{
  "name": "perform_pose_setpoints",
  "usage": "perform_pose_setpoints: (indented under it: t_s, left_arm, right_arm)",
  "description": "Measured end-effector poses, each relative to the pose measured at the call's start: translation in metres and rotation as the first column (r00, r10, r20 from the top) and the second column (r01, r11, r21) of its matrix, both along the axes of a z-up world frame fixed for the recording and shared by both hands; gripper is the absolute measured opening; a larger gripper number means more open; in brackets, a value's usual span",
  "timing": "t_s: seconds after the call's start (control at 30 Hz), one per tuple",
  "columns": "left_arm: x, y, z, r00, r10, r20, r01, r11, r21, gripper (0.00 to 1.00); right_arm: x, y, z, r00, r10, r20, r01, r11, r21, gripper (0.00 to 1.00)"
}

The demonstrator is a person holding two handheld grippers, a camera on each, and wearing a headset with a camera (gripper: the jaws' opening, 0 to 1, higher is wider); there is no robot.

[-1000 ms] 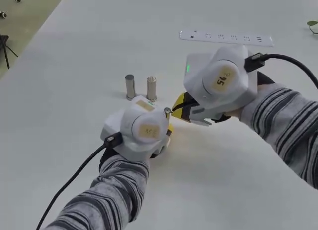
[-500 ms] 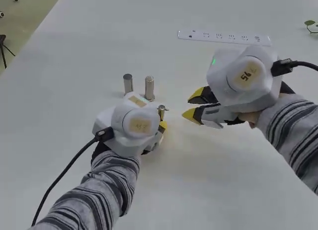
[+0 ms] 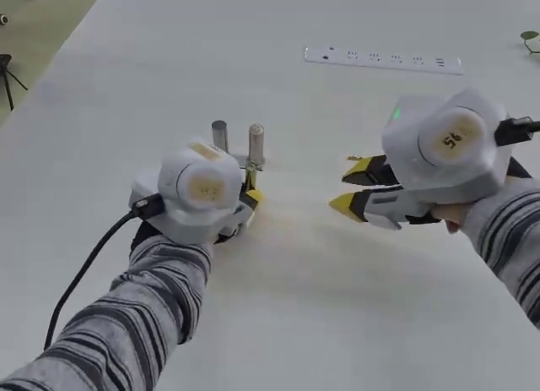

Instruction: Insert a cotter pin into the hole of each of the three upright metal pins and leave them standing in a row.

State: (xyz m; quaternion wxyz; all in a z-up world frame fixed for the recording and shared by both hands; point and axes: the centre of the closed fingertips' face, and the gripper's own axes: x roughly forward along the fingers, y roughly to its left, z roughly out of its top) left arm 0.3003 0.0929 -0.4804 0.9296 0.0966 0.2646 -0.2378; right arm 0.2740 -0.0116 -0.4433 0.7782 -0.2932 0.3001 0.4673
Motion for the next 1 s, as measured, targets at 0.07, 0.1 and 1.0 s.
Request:
perform_pose_setpoints:
  t_s: [0.07,0.1,1.0]
  left_arm:
    - [0.002,0.005,0.000,1.000,0.008,-0.001,-0.008,1.000,-0.002,0.04]
    - [0.002,0.007,0.000,1.000,0.007,-0.001,-0.007,1.000,-0.001,0.04]
    - [0.000,0.010,-0.003,1.000,-0.011,-0.023,0.011,1.000,-0.029,0.05]
  right_arm:
    - [0.000,0.000,0.001,1.000,-0.013,-0.003,0.013,1.000,0.019,0.20]
    - [0.001,0.000,0.002,1.000,-0.022,-0.007,0.023,0.999,0.036,0.21]
    - [-0.006,-0.006,-0.009,0.994,-0.088,-0.061,0.092,0.993,0.073,0.27]
